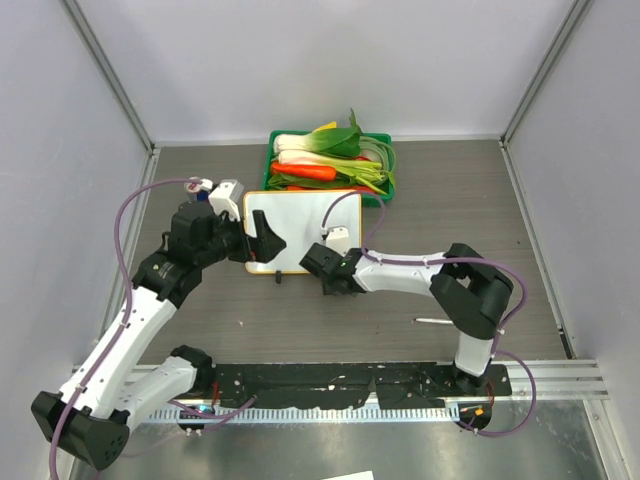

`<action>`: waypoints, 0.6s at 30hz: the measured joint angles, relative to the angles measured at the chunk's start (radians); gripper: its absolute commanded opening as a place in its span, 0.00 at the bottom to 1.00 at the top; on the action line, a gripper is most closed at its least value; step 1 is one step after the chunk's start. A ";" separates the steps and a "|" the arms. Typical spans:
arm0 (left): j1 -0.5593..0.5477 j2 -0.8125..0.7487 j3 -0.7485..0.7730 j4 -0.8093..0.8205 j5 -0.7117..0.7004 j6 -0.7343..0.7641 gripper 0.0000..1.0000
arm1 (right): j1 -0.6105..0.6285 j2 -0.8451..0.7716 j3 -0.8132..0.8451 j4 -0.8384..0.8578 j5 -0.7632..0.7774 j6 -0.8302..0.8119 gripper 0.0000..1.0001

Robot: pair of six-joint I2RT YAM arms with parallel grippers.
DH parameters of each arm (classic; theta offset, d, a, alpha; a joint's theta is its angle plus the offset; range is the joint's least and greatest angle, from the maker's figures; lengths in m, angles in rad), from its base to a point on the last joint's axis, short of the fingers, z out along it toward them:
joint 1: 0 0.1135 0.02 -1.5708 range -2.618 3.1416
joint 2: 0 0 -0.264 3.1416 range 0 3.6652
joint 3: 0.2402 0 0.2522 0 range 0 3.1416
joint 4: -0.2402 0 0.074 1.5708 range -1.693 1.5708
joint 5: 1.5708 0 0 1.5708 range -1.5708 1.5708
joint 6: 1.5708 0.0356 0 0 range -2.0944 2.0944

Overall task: Write a sentence on the whiteboard
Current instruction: Move the whiteboard to the center of the board.

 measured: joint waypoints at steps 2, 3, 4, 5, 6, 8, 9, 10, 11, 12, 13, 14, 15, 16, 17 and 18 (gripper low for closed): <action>0.000 0.007 0.005 -0.001 -0.001 0.004 1.00 | 0.001 -0.030 -0.030 -0.005 -0.008 -0.016 0.74; 0.000 0.013 0.010 -0.005 -0.001 0.007 1.00 | 0.001 -0.045 -0.043 -0.012 -0.014 -0.021 0.80; 0.000 0.020 0.014 -0.006 -0.001 0.010 1.00 | 0.002 -0.061 -0.056 -0.018 -0.018 -0.031 0.84; 0.000 0.027 0.019 -0.006 -0.001 0.012 1.00 | 0.002 -0.074 -0.066 -0.027 -0.025 -0.039 0.88; 0.000 0.036 0.027 -0.011 -0.001 0.016 1.00 | 0.002 -0.089 -0.074 -0.039 -0.029 -0.046 0.89; 0.000 0.057 0.042 -0.016 0.000 0.028 1.00 | 0.003 -0.118 -0.084 -0.056 -0.043 -0.061 0.93; 0.000 0.065 0.050 -0.019 0.000 0.030 1.00 | 0.003 -0.137 -0.086 -0.063 -0.050 -0.069 0.94; 0.000 0.074 0.057 -0.020 0.000 0.033 1.00 | 0.003 -0.159 -0.087 -0.069 -0.057 -0.075 0.95; 0.000 0.082 0.064 -0.021 0.000 0.037 1.00 | 0.003 -0.183 -0.089 -0.070 -0.063 -0.082 0.98; 0.000 0.089 0.067 -0.021 0.000 0.040 1.00 | 0.003 -0.211 -0.092 -0.073 -0.068 -0.092 0.98; 0.000 0.094 0.069 -0.022 0.000 0.048 1.00 | 0.003 -0.244 -0.094 -0.078 -0.071 -0.100 0.99; 0.000 0.099 0.071 -0.023 0.001 0.051 1.00 | 0.003 -0.277 -0.096 -0.082 -0.073 -0.109 0.99; 0.000 0.106 0.071 -0.024 0.002 0.056 1.00 | 0.003 -0.306 -0.097 -0.087 -0.073 -0.117 0.99; 0.000 0.114 0.073 -0.025 0.004 0.059 1.00 | 0.002 -0.340 -0.098 -0.092 -0.072 -0.125 1.00; 0.000 0.124 0.074 -0.027 0.007 0.060 1.00 | -0.002 -0.373 -0.098 -0.097 -0.069 -0.130 0.99; 0.000 0.136 0.076 -0.027 0.012 0.063 1.00 | -0.008 -0.408 -0.099 -0.101 -0.065 -0.137 1.00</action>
